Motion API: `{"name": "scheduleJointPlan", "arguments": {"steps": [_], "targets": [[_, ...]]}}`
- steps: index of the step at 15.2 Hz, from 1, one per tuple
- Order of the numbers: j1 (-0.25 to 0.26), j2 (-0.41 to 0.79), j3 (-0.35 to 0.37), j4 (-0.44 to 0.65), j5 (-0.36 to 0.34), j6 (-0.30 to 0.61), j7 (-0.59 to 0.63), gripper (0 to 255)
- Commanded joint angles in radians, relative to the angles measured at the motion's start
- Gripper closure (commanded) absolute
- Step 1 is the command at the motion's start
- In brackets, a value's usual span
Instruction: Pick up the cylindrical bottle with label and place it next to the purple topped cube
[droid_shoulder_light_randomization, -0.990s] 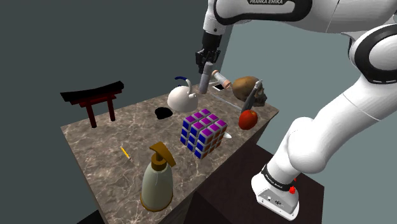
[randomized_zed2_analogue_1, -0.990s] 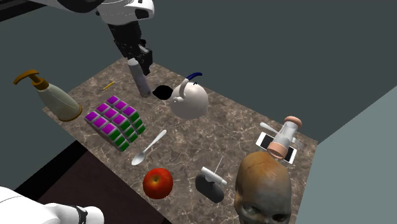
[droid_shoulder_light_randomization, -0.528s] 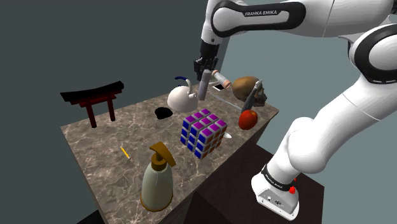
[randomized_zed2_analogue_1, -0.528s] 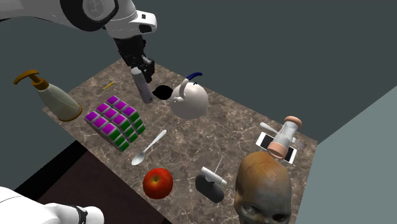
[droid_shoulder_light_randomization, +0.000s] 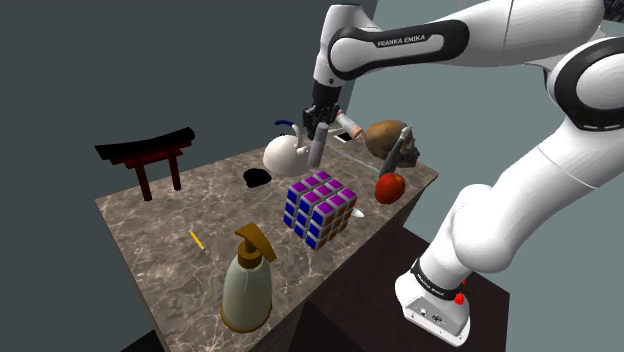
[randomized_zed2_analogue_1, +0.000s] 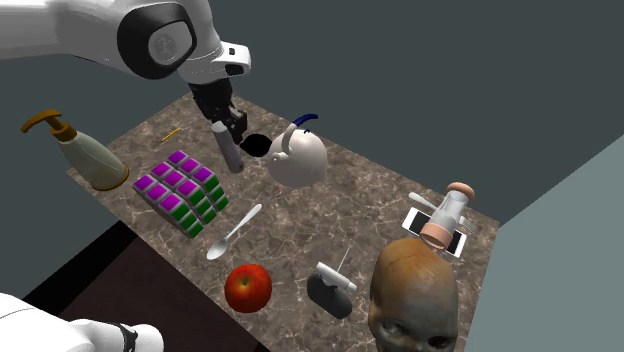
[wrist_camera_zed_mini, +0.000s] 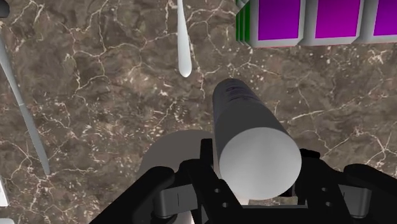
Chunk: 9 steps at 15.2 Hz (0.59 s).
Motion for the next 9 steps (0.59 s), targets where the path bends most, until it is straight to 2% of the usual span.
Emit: {"name": "scheduleJointPlan", "arguments": {"steps": [1,9], "targets": [[0.0,0.009,-0.001,-0.021,0.001,0.031,0.0,255],[-0.001,0.042,-0.005,-0.098,0.002,0.14,0.0,255]]}}
